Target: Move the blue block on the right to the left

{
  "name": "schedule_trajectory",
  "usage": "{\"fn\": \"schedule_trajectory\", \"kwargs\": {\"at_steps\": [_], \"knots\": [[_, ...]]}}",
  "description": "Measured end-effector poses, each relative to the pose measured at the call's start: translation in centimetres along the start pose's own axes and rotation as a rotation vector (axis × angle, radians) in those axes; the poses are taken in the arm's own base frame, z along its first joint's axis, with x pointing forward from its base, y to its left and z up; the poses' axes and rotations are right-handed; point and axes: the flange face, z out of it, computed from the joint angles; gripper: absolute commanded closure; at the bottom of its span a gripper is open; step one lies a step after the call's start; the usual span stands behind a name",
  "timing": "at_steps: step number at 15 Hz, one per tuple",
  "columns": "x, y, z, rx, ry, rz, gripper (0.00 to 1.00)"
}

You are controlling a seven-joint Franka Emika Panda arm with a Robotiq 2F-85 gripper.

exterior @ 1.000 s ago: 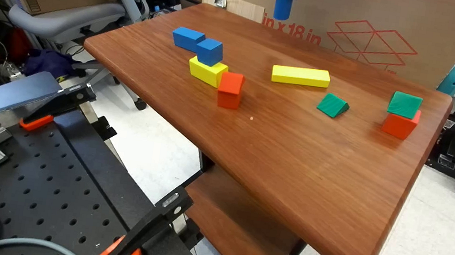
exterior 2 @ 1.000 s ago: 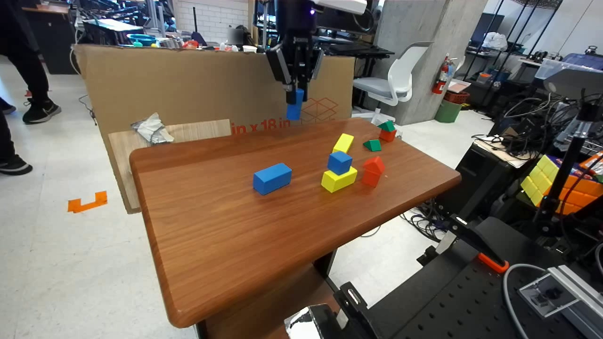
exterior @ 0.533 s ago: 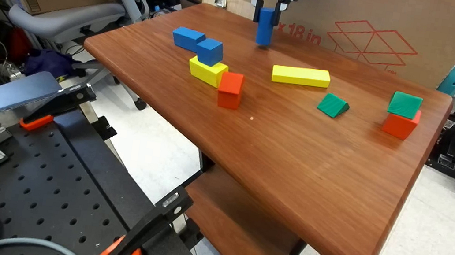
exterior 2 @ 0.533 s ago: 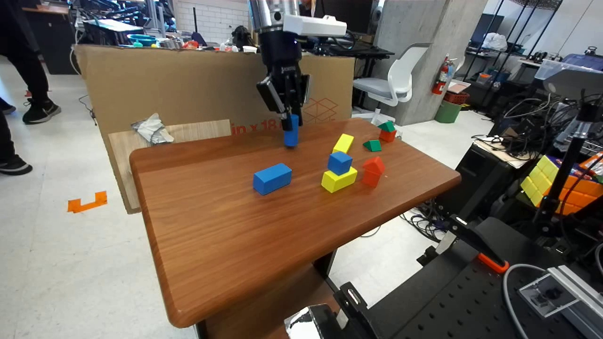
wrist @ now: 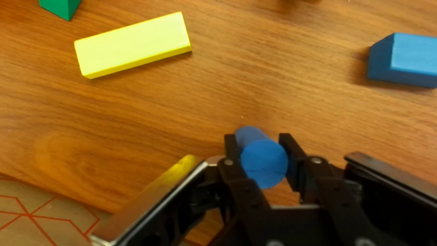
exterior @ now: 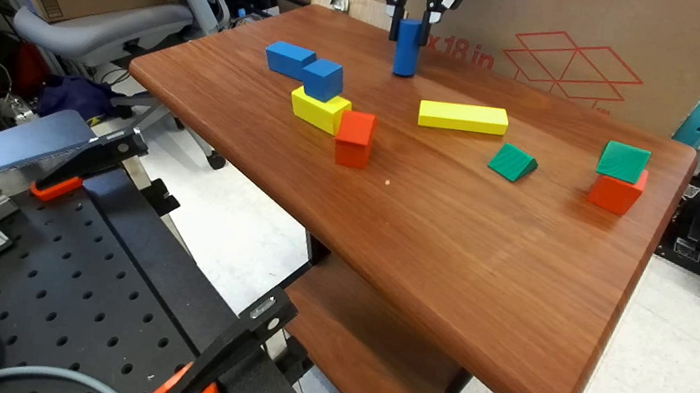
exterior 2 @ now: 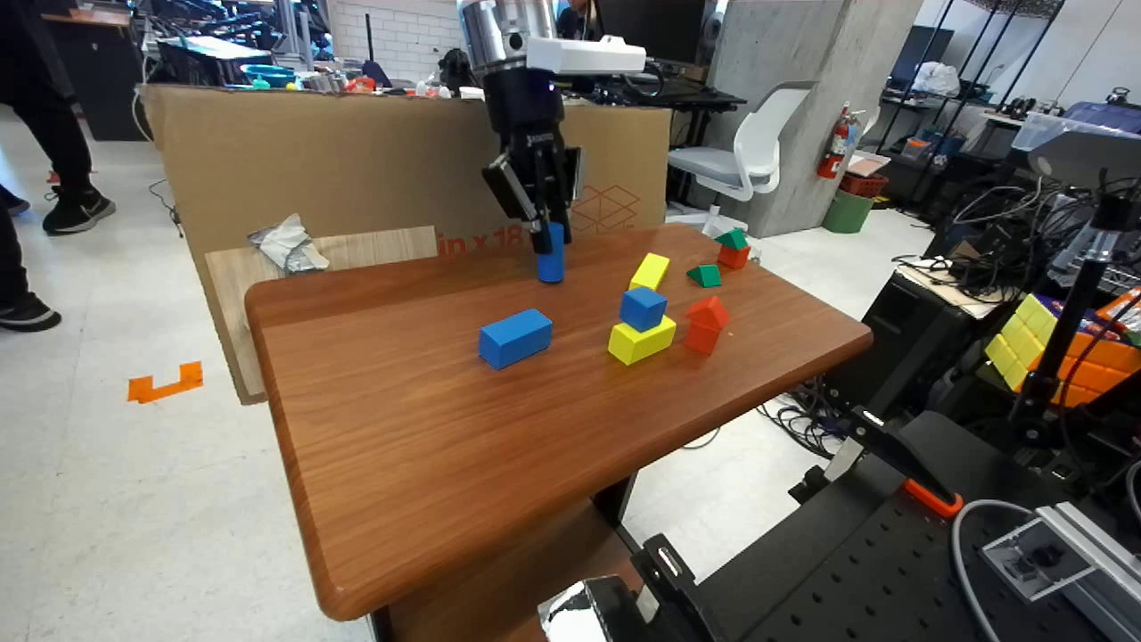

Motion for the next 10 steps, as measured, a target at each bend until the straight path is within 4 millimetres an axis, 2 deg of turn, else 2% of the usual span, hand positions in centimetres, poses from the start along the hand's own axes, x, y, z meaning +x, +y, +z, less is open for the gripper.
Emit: {"fn": "schedule_trajectory", "kwargs": {"at_steps": [4, 5, 7, 10], "knots": [[0.0, 0.2, -0.4, -0.004, 0.009, 0.004, 0.04], [0.0, 0.3, -0.7, -0.006, 0.015, 0.005, 0.01], [-0.3, 0.6, -2.2, -0.011, 0.041, 0.01, 0.0], [-1.5, 2.0, -6.6, -0.016, 0.126, 0.042, 0.0]]}}
